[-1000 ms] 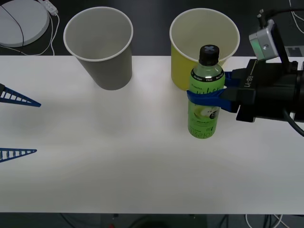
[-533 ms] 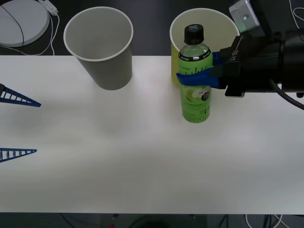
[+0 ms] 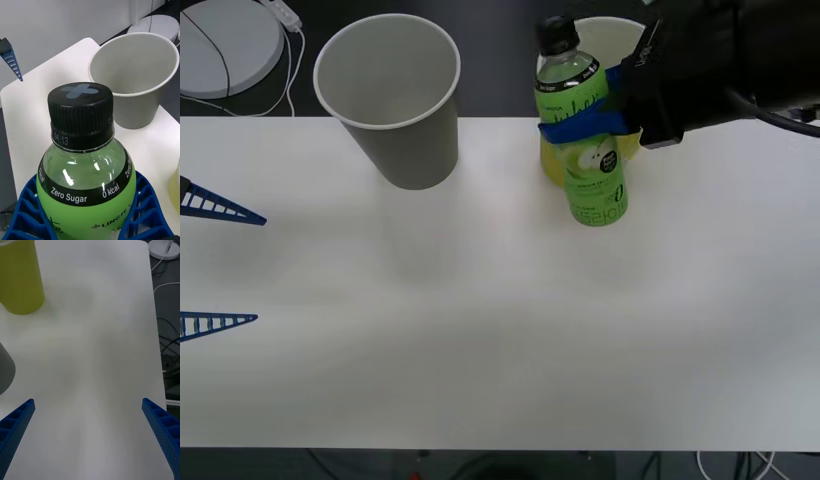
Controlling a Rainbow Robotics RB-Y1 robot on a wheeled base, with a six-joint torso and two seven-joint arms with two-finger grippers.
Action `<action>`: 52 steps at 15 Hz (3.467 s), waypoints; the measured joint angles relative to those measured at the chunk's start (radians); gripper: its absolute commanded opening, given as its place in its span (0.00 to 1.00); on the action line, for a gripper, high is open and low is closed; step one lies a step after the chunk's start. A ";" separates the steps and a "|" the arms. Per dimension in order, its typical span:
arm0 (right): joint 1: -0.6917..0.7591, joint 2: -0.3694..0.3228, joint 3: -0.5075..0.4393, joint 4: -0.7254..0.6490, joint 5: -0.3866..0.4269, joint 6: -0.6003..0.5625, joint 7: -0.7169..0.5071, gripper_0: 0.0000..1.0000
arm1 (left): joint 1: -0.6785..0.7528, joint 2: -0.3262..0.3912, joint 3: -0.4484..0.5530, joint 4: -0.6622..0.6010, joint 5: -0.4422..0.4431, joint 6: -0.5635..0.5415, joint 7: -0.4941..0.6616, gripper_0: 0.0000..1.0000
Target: Put the can into the green bin and the plastic bottle into the gray bin
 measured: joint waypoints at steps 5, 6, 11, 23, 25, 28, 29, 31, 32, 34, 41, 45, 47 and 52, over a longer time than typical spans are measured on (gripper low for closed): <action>-0.139 0.137 0.093 0.046 0.167 -0.058 -0.101 0.00 | 0.000 0.000 0.000 0.000 0.000 0.000 0.000 1.00; -0.165 0.168 0.102 0.076 0.185 -0.070 -0.102 0.00 | 0.000 0.000 0.000 0.000 0.000 0.000 0.000 1.00; -0.309 0.347 0.111 0.230 0.323 -0.166 -0.107 0.00 | 0.000 0.000 0.000 0.000 0.000 0.000 0.000 1.00; -0.577 0.524 0.144 0.605 0.489 -0.167 -0.107 0.00 | 0.000 0.000 0.000 0.000 0.000 0.000 0.000 1.00; -0.628 0.545 0.145 0.683 0.507 -0.160 -0.107 0.00 | 0.000 0.000 0.000 0.000 0.000 0.000 0.000 1.00; -0.689 0.580 0.155 0.800 0.539 -0.118 -0.107 0.00 | 0.000 0.000 0.000 0.000 0.000 0.000 0.000 1.00; -0.708 0.590 0.167 0.836 0.551 -0.102 -0.107 0.00 | 0.000 0.000 0.000 0.000 0.000 0.000 0.000 1.00; -0.739 0.608 0.183 0.896 0.571 -0.071 -0.107 0.00 | 0.000 0.000 0.000 0.000 0.000 0.000 0.000 1.00; -0.755 0.618 0.188 0.928 0.582 -0.053 -0.107 0.00 | 0.000 0.000 0.000 0.000 0.000 0.000 0.000 1.00; -0.784 0.635 0.191 0.988 0.596 -0.026 -0.107 0.00 | 0.000 0.000 0.000 0.000 0.000 0.000 0.000 1.00; -0.861 0.686 0.213 1.170 0.624 0.084 -0.107 0.00 | 0.000 0.000 0.000 0.000 0.000 0.000 0.000 1.00; -0.867 0.692 0.245 1.186 0.631 0.124 -0.117 0.00 | 0.000 0.000 0.000 0.000 0.000 0.000 0.000 1.00; -0.868 0.692 0.245 1.185 0.631 0.124 -0.118 0.00 | 0.000 0.000 0.000 0.000 0.000 0.000 0.000 1.00; -0.869 0.692 0.245 1.185 0.629 0.129 -0.119 1.00 | 0.000 0.000 0.000 0.000 0.000 0.000 0.000 1.00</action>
